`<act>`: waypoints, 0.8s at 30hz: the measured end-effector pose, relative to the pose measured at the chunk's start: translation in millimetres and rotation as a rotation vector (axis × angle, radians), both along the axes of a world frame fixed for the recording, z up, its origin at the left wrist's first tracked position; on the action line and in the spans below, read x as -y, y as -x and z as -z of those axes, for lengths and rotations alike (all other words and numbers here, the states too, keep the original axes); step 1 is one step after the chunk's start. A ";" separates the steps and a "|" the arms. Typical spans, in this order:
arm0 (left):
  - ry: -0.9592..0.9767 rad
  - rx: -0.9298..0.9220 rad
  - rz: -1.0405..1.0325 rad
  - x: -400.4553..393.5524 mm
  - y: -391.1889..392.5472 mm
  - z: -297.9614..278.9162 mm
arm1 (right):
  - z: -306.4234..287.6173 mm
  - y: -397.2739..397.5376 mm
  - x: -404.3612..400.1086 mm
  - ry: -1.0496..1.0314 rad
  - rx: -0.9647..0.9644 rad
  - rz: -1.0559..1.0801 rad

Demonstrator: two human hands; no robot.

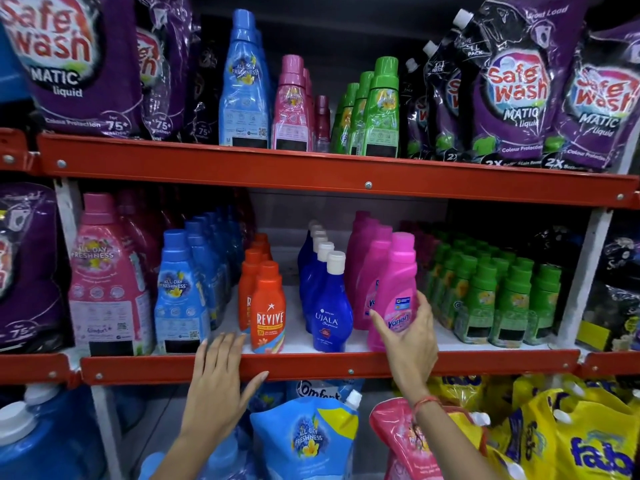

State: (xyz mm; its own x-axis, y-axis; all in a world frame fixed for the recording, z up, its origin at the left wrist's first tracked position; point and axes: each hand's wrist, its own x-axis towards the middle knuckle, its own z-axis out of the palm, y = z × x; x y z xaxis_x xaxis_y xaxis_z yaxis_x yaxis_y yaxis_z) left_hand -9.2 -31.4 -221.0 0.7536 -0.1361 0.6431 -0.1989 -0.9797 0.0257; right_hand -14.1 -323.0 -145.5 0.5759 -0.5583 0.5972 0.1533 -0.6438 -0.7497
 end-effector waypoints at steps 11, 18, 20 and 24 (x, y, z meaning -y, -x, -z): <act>0.026 0.008 0.027 -0.4 4.2 1.9 | 3.1 -7.8 2.8 0.027 -0.085 -0.014; 0.308 -0.042 0.111 6.4 12.7 -14.8 | -7.9 16.6 -45.8 0.143 0.283 -0.083; 0.432 -0.058 0.144 11.7 14.6 -21.2 | -9.4 22.8 -73.8 0.193 0.235 -0.388; 0.682 -0.089 0.234 26.8 18.6 -39.8 | -5.4 24.9 -129.7 0.160 -0.134 -0.735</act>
State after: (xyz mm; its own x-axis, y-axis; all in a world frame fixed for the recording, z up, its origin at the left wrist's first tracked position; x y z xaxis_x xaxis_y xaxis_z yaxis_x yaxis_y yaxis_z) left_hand -27.8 -58.2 -181.2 0.8073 0.1098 0.5799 -0.3697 -0.6718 0.6419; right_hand -39.0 -193.2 -140.1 0.8388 0.0841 0.5379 0.4990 -0.5139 -0.6978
